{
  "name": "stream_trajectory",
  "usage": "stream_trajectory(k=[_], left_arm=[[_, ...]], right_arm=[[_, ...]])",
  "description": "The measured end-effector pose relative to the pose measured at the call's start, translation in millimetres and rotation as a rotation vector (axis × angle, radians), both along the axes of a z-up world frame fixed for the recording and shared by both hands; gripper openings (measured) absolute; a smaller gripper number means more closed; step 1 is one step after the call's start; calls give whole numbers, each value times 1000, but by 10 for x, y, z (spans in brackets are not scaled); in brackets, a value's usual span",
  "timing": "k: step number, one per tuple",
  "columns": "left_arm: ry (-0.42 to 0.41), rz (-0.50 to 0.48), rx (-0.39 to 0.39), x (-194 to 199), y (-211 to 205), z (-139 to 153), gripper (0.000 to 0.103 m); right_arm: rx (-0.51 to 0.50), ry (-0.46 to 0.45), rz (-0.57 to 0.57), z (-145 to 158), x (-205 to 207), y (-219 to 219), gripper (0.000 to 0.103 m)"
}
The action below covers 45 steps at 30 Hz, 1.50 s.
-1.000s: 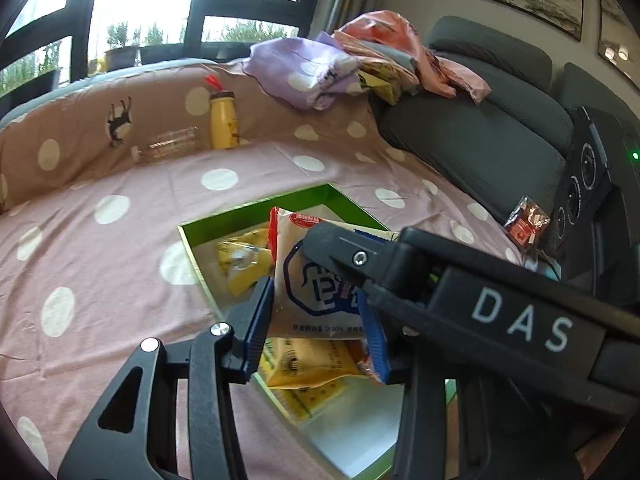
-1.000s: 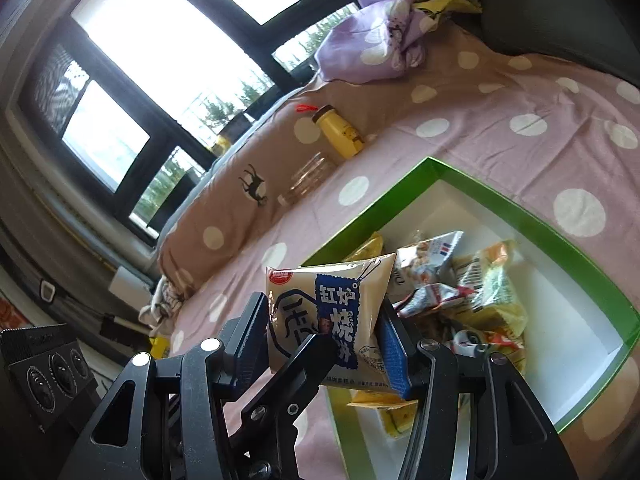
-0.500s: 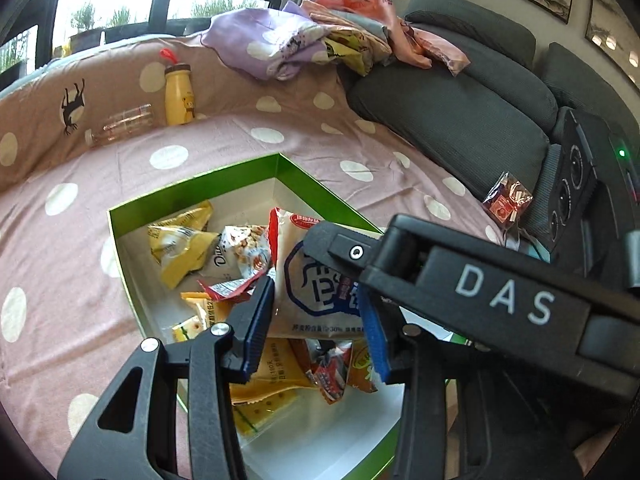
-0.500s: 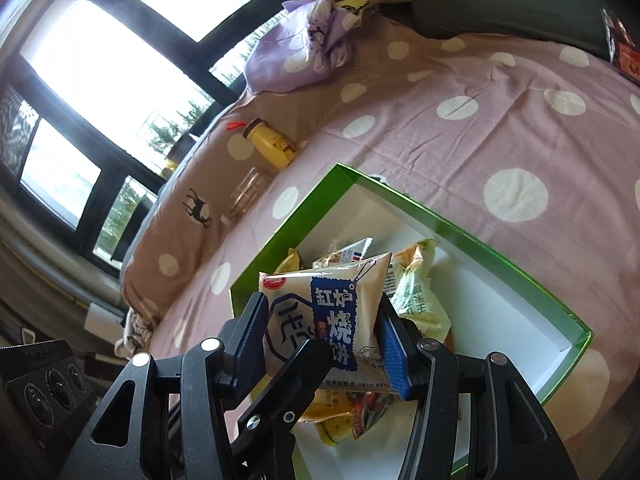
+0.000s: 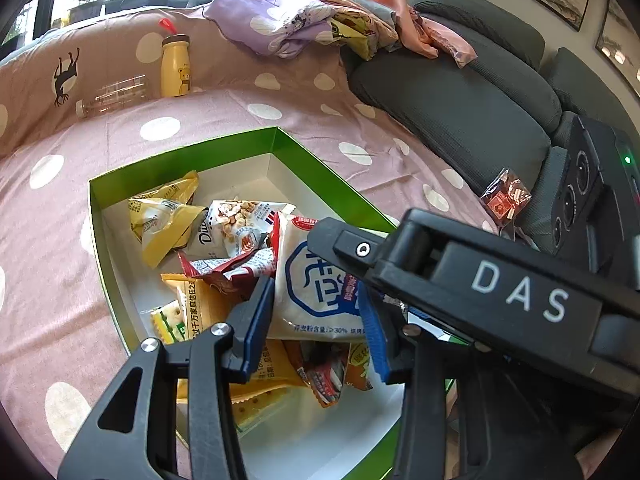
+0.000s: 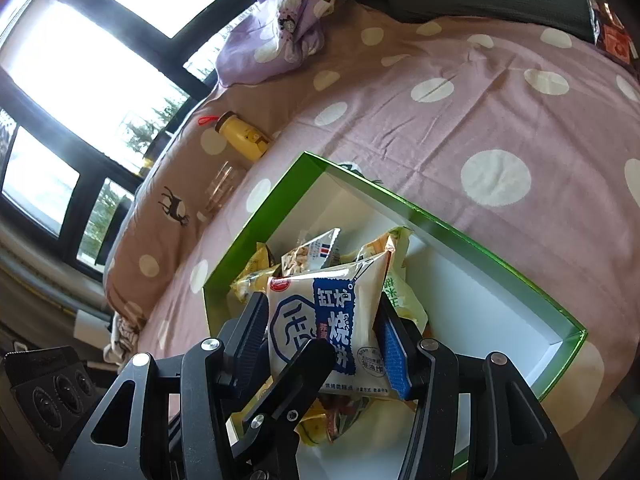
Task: Organize snacks
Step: 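Carry the biscuit pack into the green box and open the right gripper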
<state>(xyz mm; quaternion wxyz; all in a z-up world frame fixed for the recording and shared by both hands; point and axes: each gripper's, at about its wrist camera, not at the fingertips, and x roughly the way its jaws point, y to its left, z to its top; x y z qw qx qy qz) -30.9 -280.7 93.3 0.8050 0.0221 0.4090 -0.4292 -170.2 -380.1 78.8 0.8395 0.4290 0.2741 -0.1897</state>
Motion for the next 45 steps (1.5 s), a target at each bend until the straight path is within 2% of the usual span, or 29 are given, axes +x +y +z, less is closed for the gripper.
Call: stream_trajectory(k=[12, 23, 33, 42, 45], left_arm=[[17, 5, -3, 15, -10, -69, 42], [47, 19, -13, 80, 17, -124, 48], [61, 37, -6, 95, 36, -142, 60], [16, 67, 33, 67, 49, -116, 72], [3, 68, 32, 45, 75, -88, 76]], right_arm=[[20, 33, -11, -61, 31, -21, 56], [41, 50, -16, -92, 53, -39, 56], [34, 53, -20, -90, 57, -38, 56], [17, 61, -27, -66, 58, -35, 56], [1, 61, -38, -34, 16, -26, 59]])
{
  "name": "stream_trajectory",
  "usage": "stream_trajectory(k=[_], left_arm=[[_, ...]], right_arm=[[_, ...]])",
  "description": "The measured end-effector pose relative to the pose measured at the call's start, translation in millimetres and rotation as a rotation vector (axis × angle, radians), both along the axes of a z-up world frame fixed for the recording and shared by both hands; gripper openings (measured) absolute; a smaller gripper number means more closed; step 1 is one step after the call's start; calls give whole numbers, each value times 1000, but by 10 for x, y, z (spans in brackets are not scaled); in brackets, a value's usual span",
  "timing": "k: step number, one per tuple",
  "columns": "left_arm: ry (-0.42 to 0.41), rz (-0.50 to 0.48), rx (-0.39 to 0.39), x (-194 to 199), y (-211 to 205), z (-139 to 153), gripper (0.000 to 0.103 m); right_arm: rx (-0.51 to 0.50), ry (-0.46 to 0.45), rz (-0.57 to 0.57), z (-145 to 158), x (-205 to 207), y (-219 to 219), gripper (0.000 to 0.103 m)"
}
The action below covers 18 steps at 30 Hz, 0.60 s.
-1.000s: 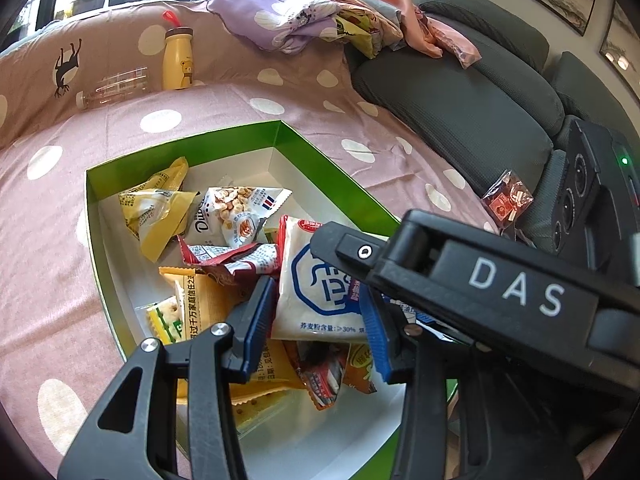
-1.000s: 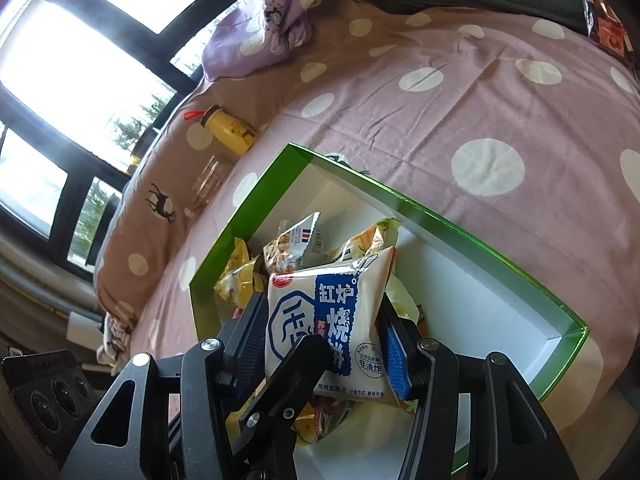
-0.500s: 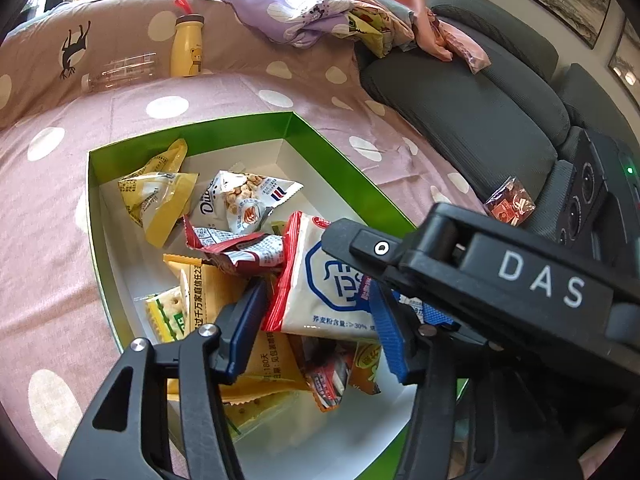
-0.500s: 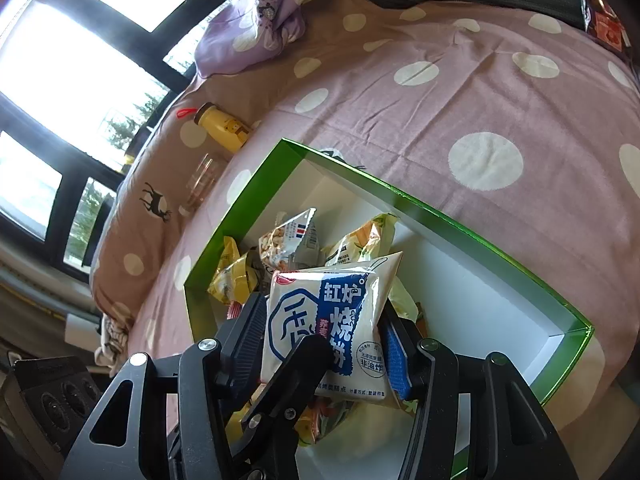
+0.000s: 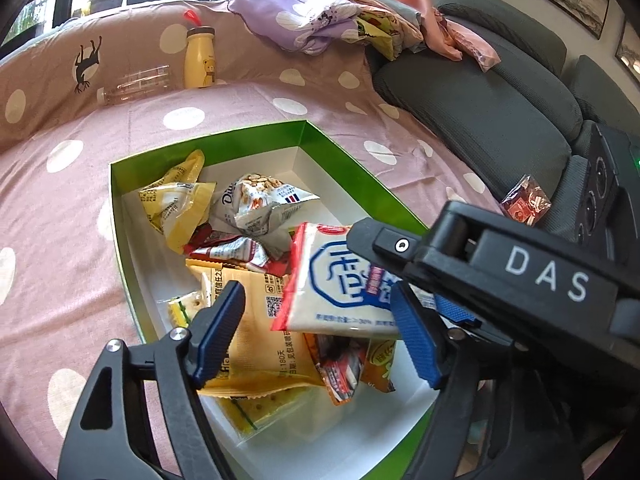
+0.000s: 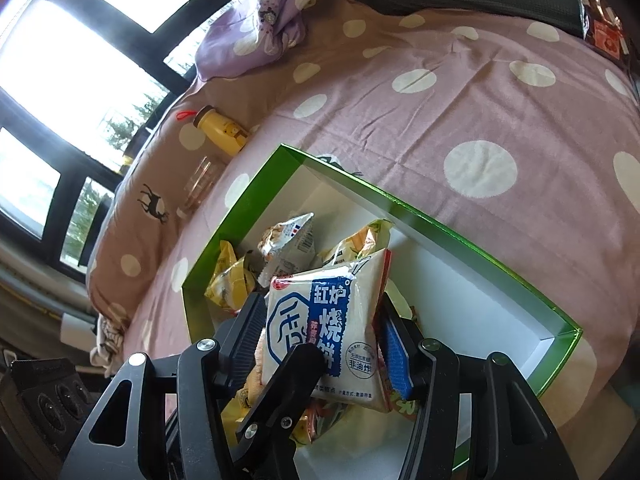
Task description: Organize snacks
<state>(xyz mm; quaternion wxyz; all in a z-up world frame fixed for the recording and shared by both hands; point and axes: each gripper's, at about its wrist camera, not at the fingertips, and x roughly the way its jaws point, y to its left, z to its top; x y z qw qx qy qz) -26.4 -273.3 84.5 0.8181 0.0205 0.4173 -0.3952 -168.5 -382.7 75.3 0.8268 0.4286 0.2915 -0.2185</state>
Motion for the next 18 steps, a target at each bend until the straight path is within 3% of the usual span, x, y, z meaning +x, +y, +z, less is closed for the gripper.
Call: stream_trajectory(k=[5, 9, 13, 16, 18], left_arm=[[-37, 14, 9, -31, 65, 91, 78], [-44, 21, 11, -81, 212, 149, 88], [-108, 64, 35, -165, 408, 273, 90], [-124, 82, 52, -191, 539, 318, 94], [-133, 94, 46, -209, 639, 341, 102]], right_arm=[[-19, -19, -10, 54, -36, 1, 61], [-44, -11, -7, 107, -28, 44, 62], [-81, -13, 0, 196, -17, 165, 63], [-118, -23, 31, 269, 5, 291, 77], [-141, -23, 44, 318, 15, 360, 79]])
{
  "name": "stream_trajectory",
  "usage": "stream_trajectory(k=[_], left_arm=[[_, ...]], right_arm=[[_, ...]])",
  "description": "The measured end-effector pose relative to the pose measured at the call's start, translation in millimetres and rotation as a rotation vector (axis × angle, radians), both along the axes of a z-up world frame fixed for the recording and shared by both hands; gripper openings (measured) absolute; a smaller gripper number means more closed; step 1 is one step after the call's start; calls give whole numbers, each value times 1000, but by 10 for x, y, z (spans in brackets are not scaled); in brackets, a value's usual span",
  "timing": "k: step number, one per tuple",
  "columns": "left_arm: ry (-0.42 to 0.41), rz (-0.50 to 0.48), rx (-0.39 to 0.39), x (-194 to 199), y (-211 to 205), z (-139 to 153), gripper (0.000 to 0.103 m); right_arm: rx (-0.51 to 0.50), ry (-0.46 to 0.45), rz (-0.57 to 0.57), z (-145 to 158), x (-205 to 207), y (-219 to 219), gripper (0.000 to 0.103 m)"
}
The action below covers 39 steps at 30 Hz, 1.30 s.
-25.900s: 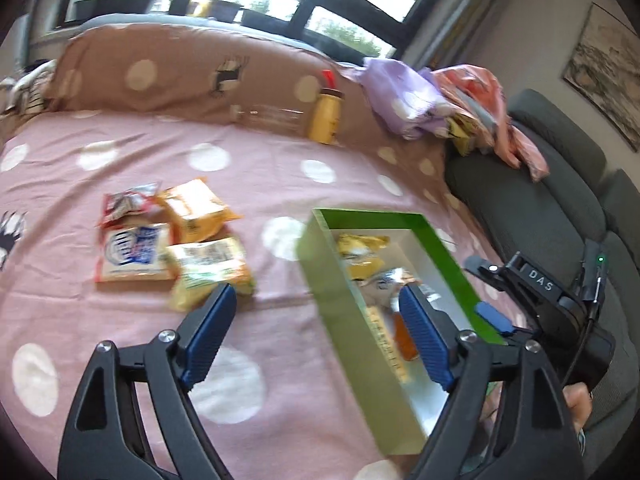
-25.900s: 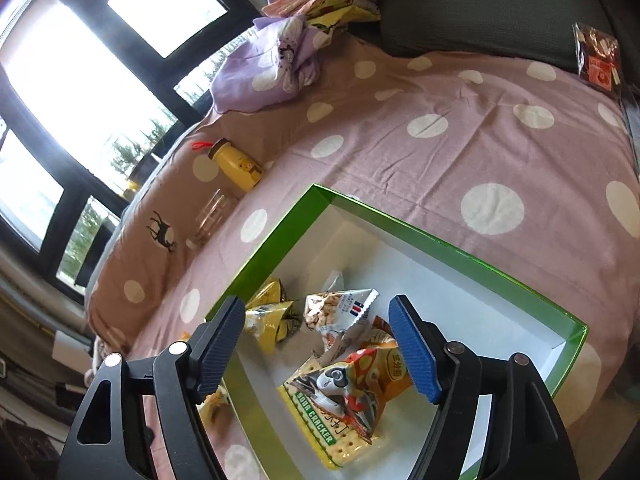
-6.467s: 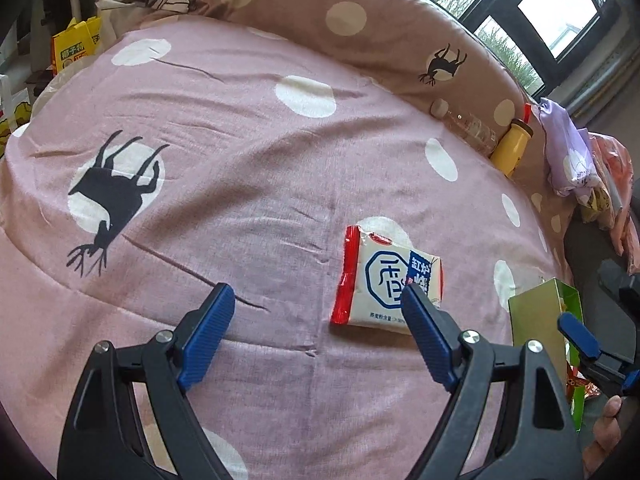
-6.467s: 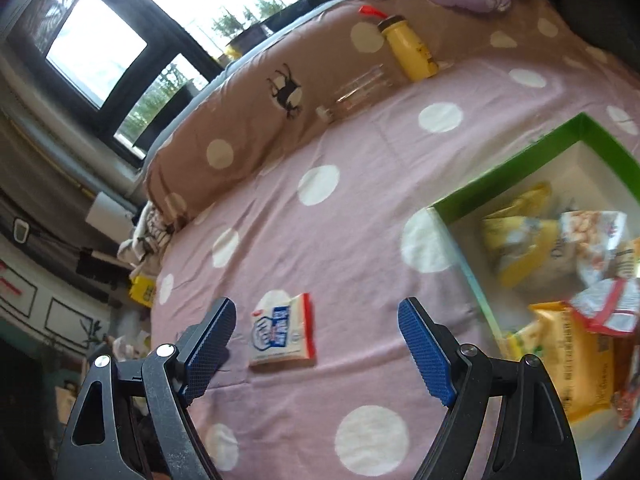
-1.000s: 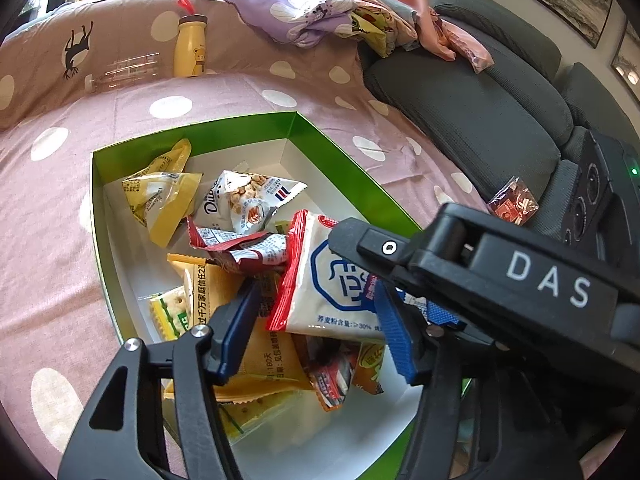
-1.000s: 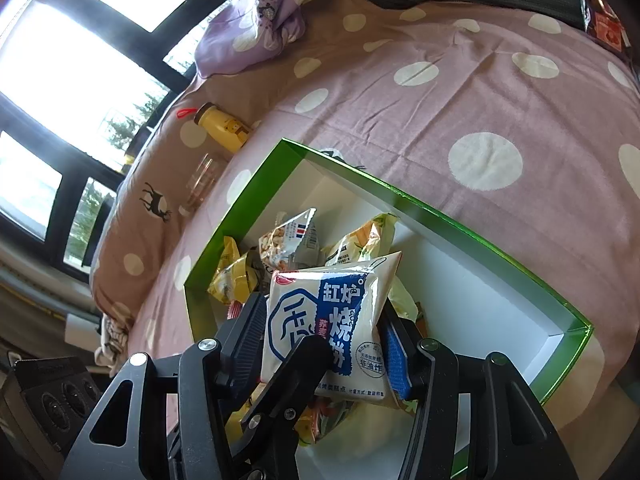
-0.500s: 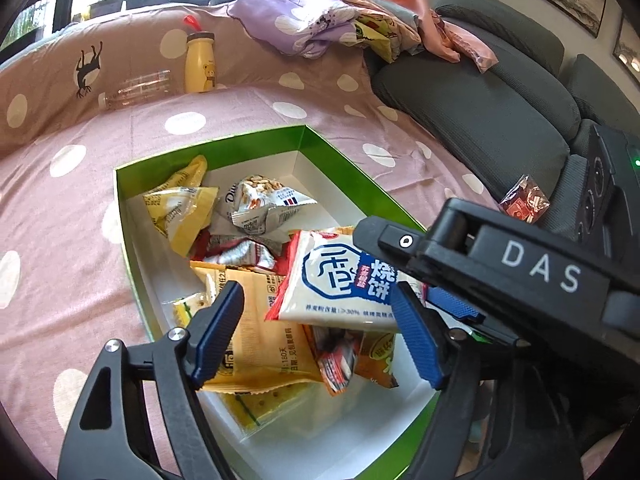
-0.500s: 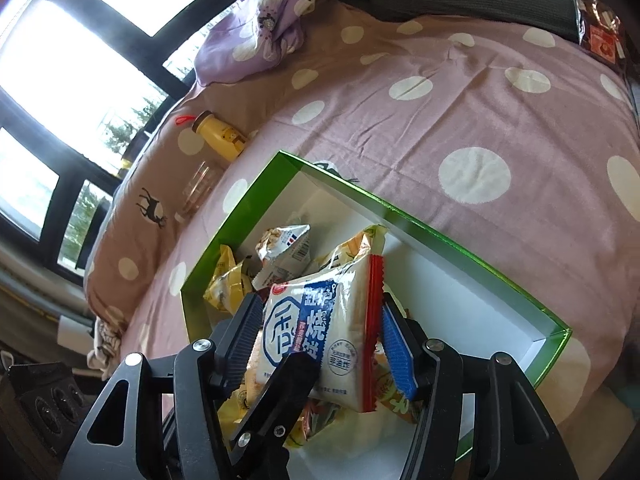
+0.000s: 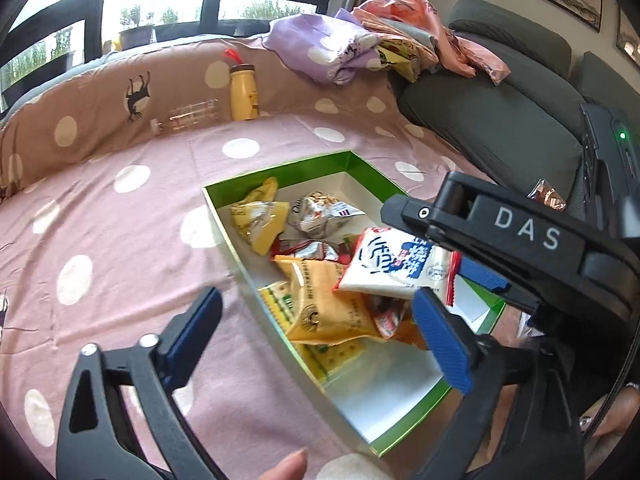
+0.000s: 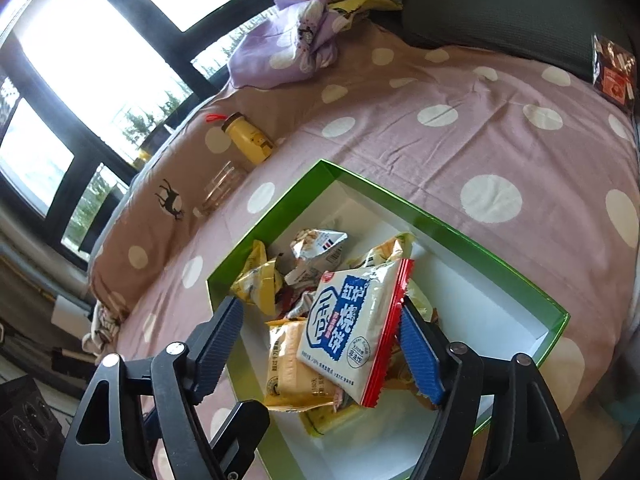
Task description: Organize snacks
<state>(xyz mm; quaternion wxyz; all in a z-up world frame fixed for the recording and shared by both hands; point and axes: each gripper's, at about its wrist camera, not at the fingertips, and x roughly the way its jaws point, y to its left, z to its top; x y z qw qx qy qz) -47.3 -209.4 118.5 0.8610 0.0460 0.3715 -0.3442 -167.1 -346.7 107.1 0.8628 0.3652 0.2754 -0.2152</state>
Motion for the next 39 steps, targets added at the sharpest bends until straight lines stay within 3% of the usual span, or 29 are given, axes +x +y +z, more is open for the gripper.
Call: stream_trajectory(k=[9, 15, 39], left_arm=[[28, 32, -89, 38, 310, 83, 102], [23, 40, -92, 10, 376, 146, 102], [27, 25, -145, -25, 538, 244, 102]], right_arm=[[-113, 6, -37, 216, -80, 247, 84], [-207, 5, -57, 376, -119, 429, 85], [-270, 29, -92, 463, -138, 589, 85]])
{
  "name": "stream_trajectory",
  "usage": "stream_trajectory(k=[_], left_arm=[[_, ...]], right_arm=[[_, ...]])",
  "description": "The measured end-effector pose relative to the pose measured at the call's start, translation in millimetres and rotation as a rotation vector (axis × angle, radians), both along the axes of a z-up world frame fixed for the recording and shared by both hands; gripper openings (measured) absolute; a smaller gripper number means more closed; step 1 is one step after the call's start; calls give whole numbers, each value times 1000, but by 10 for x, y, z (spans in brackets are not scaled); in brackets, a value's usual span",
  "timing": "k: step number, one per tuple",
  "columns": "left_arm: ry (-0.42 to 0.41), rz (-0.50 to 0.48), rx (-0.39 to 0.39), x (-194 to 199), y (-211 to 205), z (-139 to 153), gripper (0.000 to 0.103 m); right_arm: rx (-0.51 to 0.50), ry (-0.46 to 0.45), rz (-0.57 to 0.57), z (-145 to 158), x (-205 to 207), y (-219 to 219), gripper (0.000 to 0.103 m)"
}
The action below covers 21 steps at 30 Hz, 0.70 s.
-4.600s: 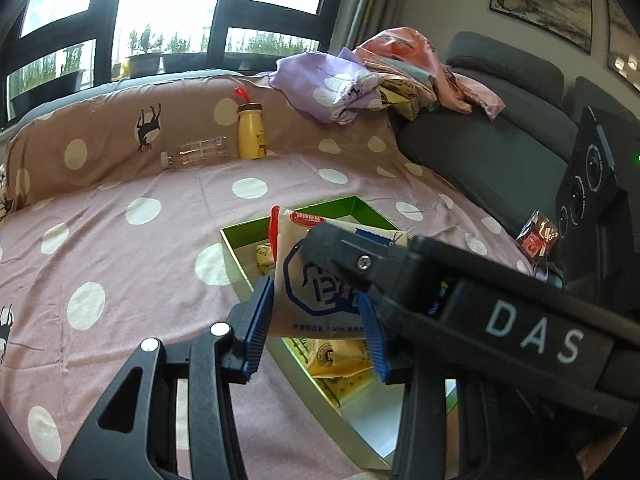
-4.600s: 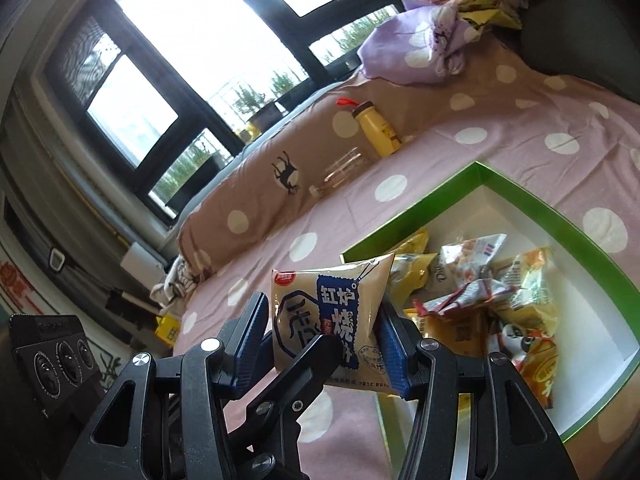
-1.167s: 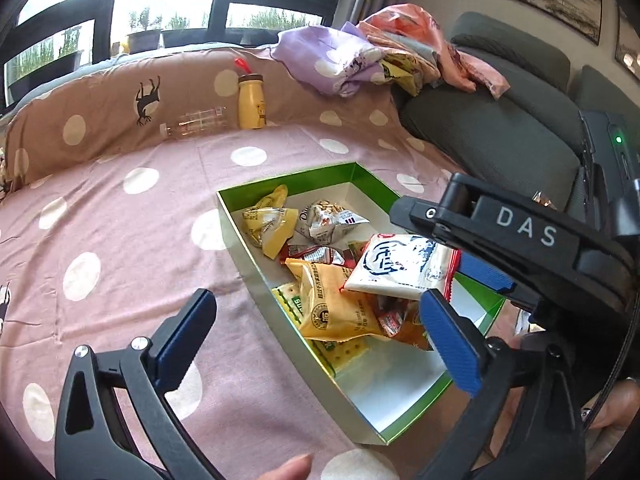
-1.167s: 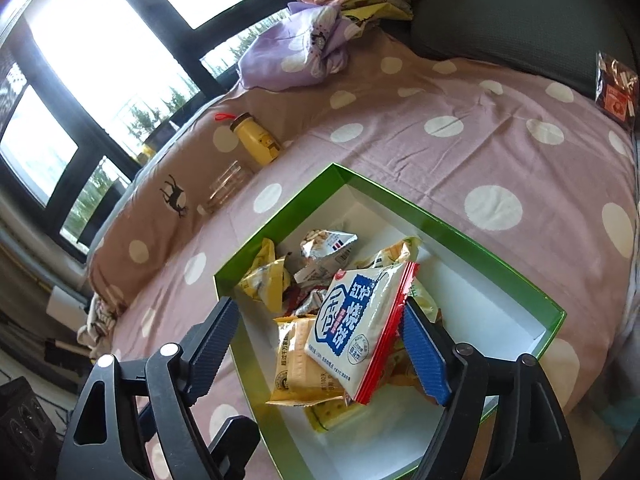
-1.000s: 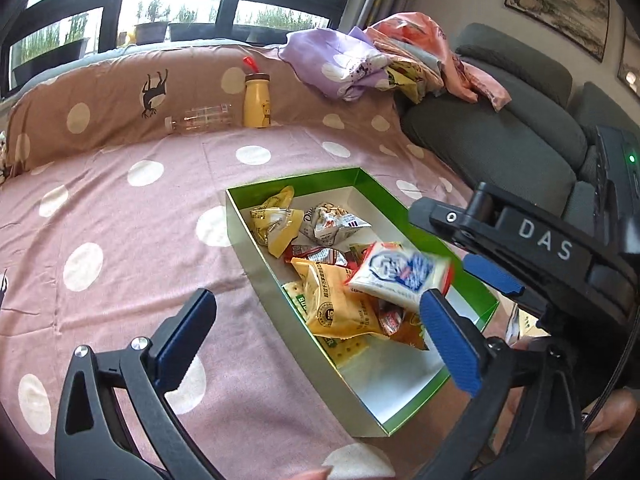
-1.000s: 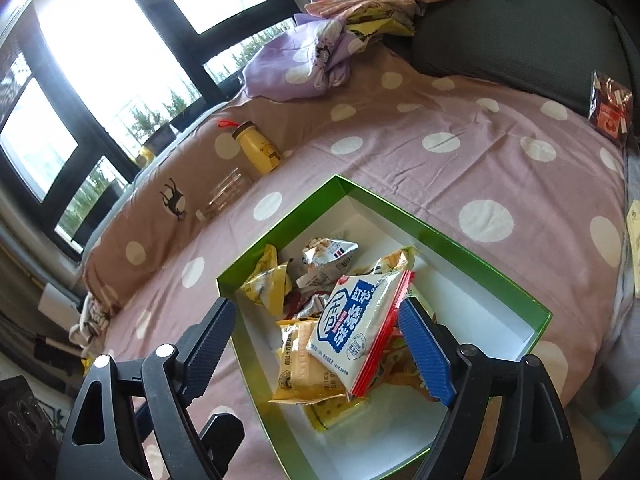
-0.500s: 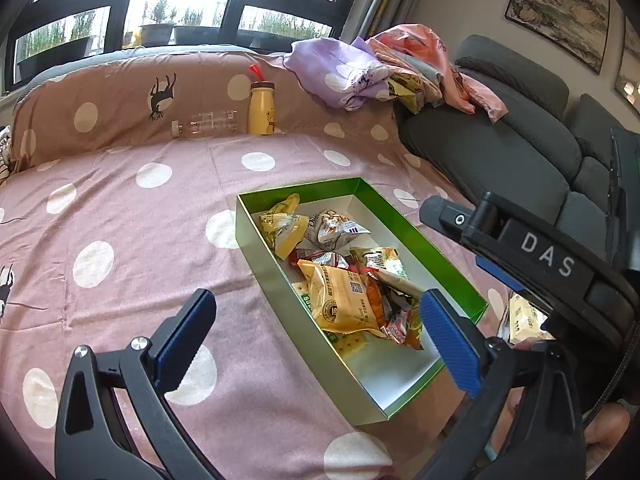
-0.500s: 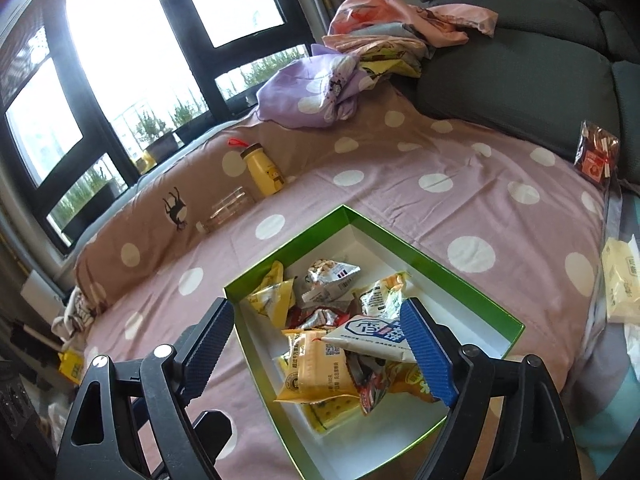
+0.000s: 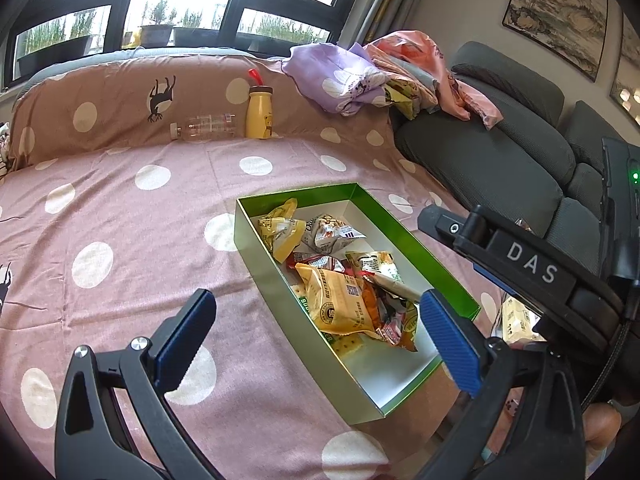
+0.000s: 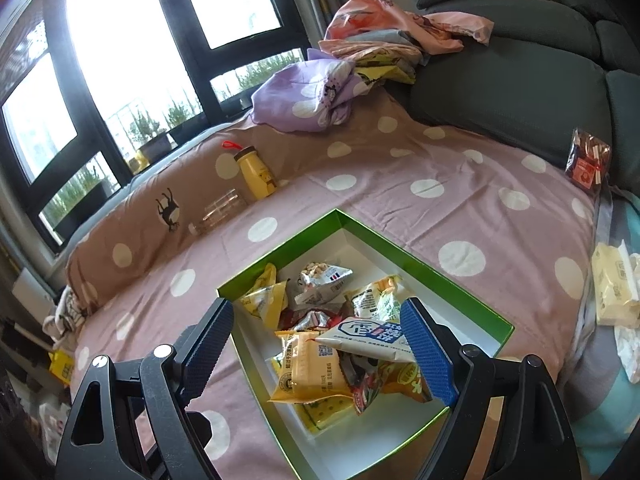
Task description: Organize snacks
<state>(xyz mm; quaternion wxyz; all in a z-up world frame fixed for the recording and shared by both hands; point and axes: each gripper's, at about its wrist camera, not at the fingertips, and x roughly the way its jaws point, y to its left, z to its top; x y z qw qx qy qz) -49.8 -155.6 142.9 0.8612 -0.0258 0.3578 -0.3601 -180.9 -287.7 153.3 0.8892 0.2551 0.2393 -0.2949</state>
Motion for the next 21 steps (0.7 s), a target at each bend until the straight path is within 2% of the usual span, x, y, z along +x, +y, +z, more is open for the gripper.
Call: stream_trajectory(k=[21], left_arm=[[-7, -27, 14, -35, -63, -29, 102]], right_arm=[[14, 40, -46, -25, -11, -100, 85]])
